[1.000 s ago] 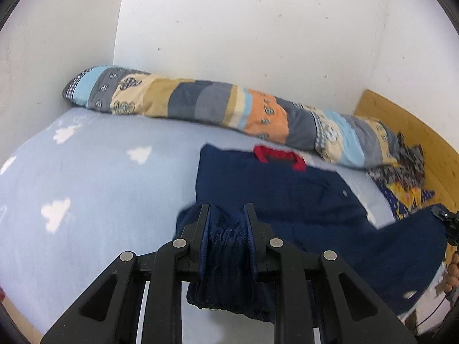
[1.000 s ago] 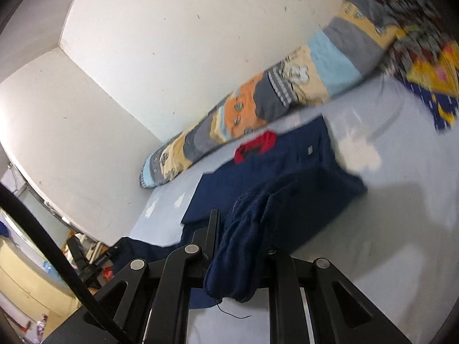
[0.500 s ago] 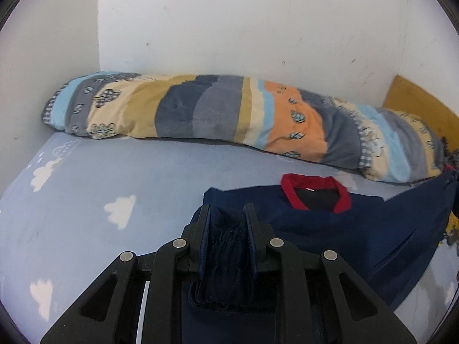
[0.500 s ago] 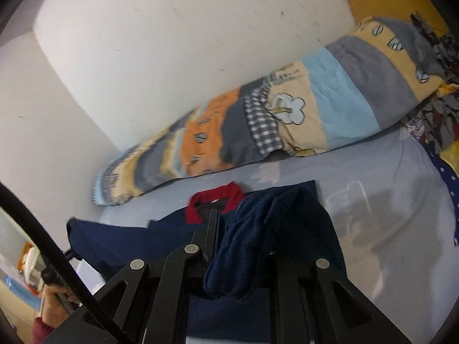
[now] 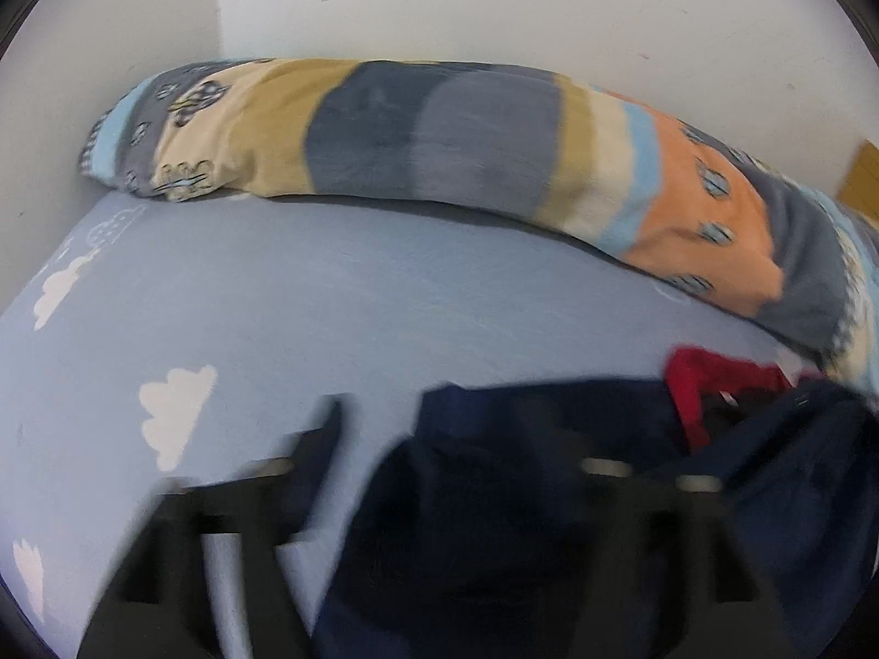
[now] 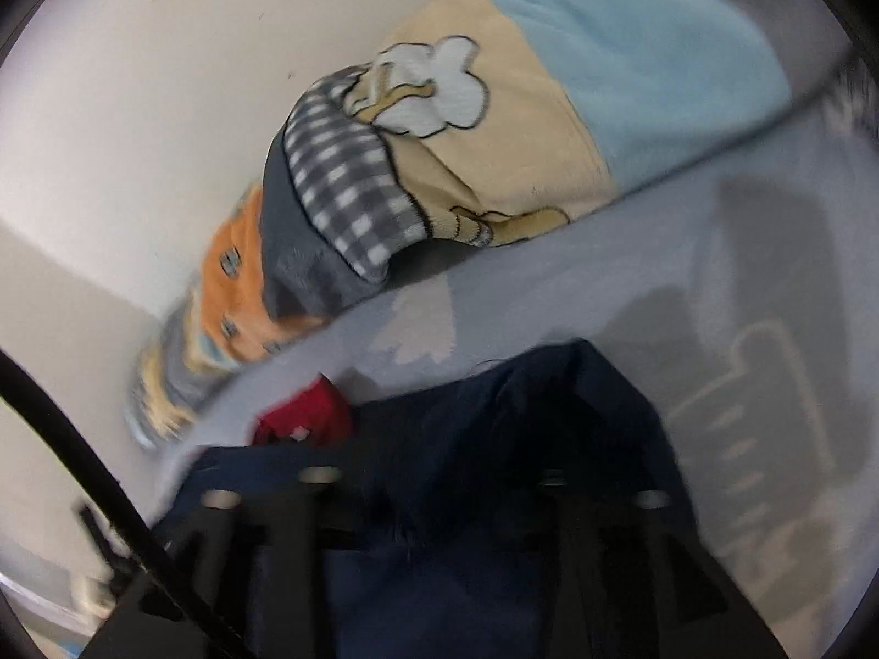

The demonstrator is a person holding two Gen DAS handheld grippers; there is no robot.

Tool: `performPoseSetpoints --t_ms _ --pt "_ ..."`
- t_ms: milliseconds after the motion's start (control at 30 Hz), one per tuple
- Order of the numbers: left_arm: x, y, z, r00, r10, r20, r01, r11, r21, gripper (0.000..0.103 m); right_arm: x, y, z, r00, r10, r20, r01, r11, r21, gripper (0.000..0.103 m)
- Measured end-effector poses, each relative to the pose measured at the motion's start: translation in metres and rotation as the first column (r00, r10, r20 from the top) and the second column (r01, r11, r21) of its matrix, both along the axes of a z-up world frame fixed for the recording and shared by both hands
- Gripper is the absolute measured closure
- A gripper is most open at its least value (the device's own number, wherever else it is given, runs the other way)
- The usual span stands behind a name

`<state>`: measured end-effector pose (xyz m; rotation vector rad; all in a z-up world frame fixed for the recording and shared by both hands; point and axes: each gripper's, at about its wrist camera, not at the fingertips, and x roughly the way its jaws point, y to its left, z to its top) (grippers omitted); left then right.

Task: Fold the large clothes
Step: 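Lower the held hem onto the red collar with both tools, then open both tools to release the hem on the jacket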

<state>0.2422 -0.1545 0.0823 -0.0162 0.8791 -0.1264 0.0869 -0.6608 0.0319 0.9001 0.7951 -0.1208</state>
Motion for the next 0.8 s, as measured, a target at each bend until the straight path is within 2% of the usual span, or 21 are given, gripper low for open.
performPoseSetpoints --t_ms 67,167,233,267,333,433,533,600,633,700,733,767,800 --pt "0.008 0.013 0.005 1.000 0.029 0.009 -0.029 0.998 -0.047 0.017 -0.008 -0.012 0.003 0.998 -0.057 0.036 0.055 0.998 0.043 0.031" --pt "0.007 0.036 0.018 0.998 0.061 0.031 -0.057 0.991 -0.124 0.017 -0.026 -0.035 0.015 0.985 -0.126 0.120 0.111 0.986 0.124 0.030" --pt "0.001 0.044 0.025 0.998 0.044 0.044 -0.037 0.986 -0.161 0.017 -0.036 -0.038 0.033 0.979 -0.143 0.143 0.137 0.989 0.051 0.028" --pt "-0.006 0.044 0.028 0.998 0.032 0.059 -0.022 0.986 -0.168 0.017 -0.038 -0.034 0.043 0.980 -0.117 0.160 0.116 0.993 0.013 0.028" --pt "-0.021 0.040 0.033 0.995 -0.014 0.098 0.031 0.984 -0.173 0.017 -0.033 -0.013 0.057 0.987 -0.019 0.161 0.033 0.996 -0.083 0.028" --pt "-0.042 0.018 0.036 0.981 -0.098 0.165 0.123 0.982 -0.145 0.017 -0.021 0.027 0.063 0.989 0.091 0.113 -0.062 0.970 -0.234 0.028" --pt "-0.054 -0.019 0.017 0.964 -0.224 0.144 0.240 0.965 -0.104 0.017 -0.008 0.067 0.045 0.978 0.202 0.060 -0.176 0.940 -0.291 0.031" --pt "-0.056 -0.033 -0.004 0.954 -0.283 0.100 0.290 0.954 -0.069 0.017 0.000 0.082 0.020 0.968 0.250 0.016 -0.237 0.934 -0.267 0.036" --pt "-0.055 -0.036 -0.019 0.956 -0.283 0.082 0.286 0.958 -0.027 0.017 0.001 0.082 0.010 0.967 0.255 -0.004 -0.247 0.933 -0.260 0.037" --pt "-0.050 -0.028 -0.043 0.967 -0.250 0.046 0.250 0.968 0.008 0.017 -0.002 0.077 -0.013 0.969 0.235 -0.072 -0.246 0.926 -0.285 0.042" --pt "-0.045 -0.014 -0.055 0.977 -0.212 0.025 0.212 0.977 0.001 0.019 -0.005 0.069 -0.022 0.972 0.216 -0.090 -0.233 0.927 -0.295 0.052" --pt "-0.042 -0.001 -0.061 0.983 -0.184 0.015 0.185 0.982 -0.027 0.021 -0.013 0.054 -0.030 0.979 0.175 -0.105 -0.198 0.936 -0.292 0.056" --pt "-0.041 0.008 -0.062 0.985 -0.171 0.013 0.171 0.983 -0.064 0.028 -0.019 0.042 -0.033 0.984 0.142 -0.109 -0.168 0.941 -0.292 0.061"
